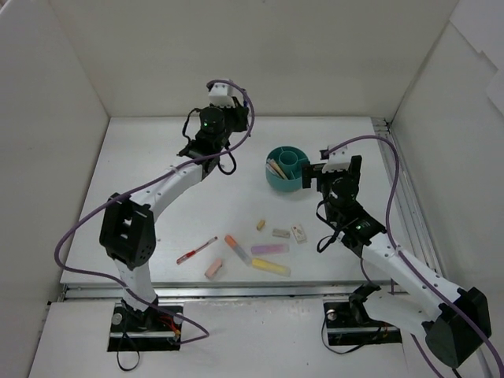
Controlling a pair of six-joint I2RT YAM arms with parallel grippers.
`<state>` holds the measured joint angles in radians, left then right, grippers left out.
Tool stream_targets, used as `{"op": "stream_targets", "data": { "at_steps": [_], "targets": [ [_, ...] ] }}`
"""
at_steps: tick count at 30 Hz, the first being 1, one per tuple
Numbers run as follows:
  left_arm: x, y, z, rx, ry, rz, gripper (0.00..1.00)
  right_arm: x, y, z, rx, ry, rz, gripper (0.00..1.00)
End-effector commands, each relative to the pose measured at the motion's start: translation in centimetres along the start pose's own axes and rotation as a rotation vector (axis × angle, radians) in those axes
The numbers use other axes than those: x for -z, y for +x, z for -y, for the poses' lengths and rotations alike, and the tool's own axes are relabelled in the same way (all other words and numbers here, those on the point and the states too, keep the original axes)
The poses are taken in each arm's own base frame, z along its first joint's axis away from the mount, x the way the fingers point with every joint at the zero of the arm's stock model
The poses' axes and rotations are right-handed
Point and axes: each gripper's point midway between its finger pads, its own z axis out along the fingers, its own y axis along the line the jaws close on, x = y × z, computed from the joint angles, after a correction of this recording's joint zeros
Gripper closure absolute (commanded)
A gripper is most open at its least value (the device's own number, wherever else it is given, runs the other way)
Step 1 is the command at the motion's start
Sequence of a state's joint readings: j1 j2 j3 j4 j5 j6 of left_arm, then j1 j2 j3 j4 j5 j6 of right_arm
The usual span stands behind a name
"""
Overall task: Sort the stationery into containers
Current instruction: Place the pen in the storage box.
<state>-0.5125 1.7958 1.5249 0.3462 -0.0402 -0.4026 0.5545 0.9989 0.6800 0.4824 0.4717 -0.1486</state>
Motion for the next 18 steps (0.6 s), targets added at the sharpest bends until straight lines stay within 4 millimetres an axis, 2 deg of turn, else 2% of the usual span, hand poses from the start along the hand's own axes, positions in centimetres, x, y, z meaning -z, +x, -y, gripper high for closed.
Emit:
{"op": "stream_targets", "data": {
  "at_steps": [1, 2, 3, 4, 5, 6, 10, 11, 12, 18],
  "targets": [
    [-0.8, -7.6, 7.3, -0.085, 0.273, 0.243, 1.0, 0.0, -2.8, 1.1, -0.097, 0.033, 0.106, 0.02],
    [-1.4, -7.4, 7.8, -0.085, 0.296, 0.246, 1.0, 0.0, -2.7, 1.3, -0.098, 0.039, 0.105, 0.02],
    [-2.7, -5.7, 7.8, -0.084, 0.312, 0.226, 1.0, 0.0, -2.8, 1.4, -0.1, 0.042, 0.107, 0.02],
    [-3.6, -5.5, 8.8, -0.088, 0.365, 0.232, 1.0, 0.0, -2.8, 1.7, -0.105, 0.047, 0.111, 0.02],
    [-3.4, -6.8, 9.5, -0.086, 0.385, 0.257, 1.0, 0.0, -2.7, 1.7, -0.104, 0.047, 0.108, 0.02],
    [-4.4, -6.3, 9.9, -0.082, 0.407, 0.257, 1.0, 0.1, -2.8, 2.0, -0.108, 0.055, 0.113, 0.02],
    [-5.7, -4.5, 11.3, -0.064, 0.489, 0.264, 1.0, 0.1, -2.5, 2.6, -0.112, 0.066, 0.112, 0.02],
    [-6.3, -3.3, 11.1, -0.066, 0.488, 0.251, 1.0, 0.1, -2.5, 2.6, -0.114, 0.064, 0.114, 0.02],
    [-6.3, -3.1, 11.6, -0.065, 0.494, 0.251, 1.0, 0.1, -2.4, 2.7, -0.115, 0.069, 0.112, 0.02],
    [-7.6, 0.7, 10.9, -0.074, 0.473, 0.199, 1.0, -0.2, -2.1, 2.9, -0.121, 0.066, 0.109, 0.02]
  ]
}}
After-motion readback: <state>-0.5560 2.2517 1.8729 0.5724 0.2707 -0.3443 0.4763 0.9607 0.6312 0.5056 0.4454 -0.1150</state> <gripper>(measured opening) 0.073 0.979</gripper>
